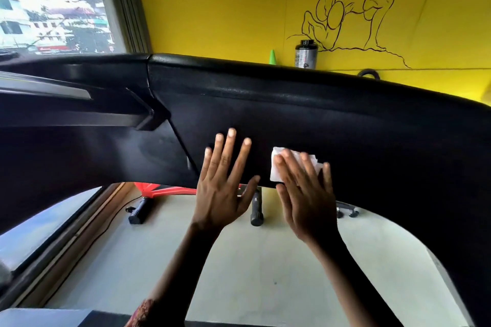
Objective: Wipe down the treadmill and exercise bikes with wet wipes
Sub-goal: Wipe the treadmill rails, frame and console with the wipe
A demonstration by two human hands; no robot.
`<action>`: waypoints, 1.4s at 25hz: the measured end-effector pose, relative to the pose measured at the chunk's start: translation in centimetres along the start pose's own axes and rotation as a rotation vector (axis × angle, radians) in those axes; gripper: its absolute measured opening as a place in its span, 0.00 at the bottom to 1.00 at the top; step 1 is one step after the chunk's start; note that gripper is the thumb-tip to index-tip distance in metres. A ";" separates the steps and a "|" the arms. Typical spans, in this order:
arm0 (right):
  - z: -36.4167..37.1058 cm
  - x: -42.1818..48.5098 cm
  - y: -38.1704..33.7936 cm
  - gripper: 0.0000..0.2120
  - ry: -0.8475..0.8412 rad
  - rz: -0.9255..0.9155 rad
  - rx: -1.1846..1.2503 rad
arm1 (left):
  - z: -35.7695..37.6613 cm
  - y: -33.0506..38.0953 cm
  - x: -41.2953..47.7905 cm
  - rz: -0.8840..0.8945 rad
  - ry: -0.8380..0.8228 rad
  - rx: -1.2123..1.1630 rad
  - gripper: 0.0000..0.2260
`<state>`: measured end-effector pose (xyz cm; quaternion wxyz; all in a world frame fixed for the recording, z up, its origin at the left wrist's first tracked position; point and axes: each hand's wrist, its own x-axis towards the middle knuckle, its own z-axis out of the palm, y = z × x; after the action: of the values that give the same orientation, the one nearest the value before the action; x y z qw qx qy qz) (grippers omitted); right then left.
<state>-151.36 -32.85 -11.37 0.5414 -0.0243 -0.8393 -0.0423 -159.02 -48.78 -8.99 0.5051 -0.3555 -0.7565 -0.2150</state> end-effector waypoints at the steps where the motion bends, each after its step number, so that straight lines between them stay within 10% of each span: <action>1: -0.1 -0.7 0.5 0.22 -0.002 0.072 -0.001 | 0.2 0.2 -0.1 0.023 0.002 0.003 0.27; 3: -0.2 -1.5 0.8 0.23 0.001 0.240 0.030 | 0.6 0.2 -0.1 0.038 0.022 0.005 0.27; 7: -0.2 0.6 -0.9 0.22 -0.029 -0.081 0.050 | 0.9 0.2 0.2 0.058 0.040 -0.024 0.29; 12: -0.7 3.0 0.1 0.24 0.107 0.297 0.034 | 0.0 -1.1 -0.6 0.030 0.029 0.019 0.26; 17: 1.3 1.2 -6.9 0.23 -0.091 -0.152 0.155 | -1.6 -4.0 -1.8 -0.084 0.040 0.067 0.28; 22: 1.3 5.2 -6.9 0.24 0.047 0.052 0.083 | -3.0 -6.7 -3.3 -0.211 0.069 0.078 0.30; 35: 3.1 6.8 -13.6 0.23 -0.034 -0.331 0.096 | -3.6 -9.7 -5.7 -0.318 0.034 0.042 0.32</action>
<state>-158.12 -46.14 -7.09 0.5133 0.1396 -0.8420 -0.0902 -162.73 -59.44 -12.49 0.4848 -0.2169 -0.7988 -0.2825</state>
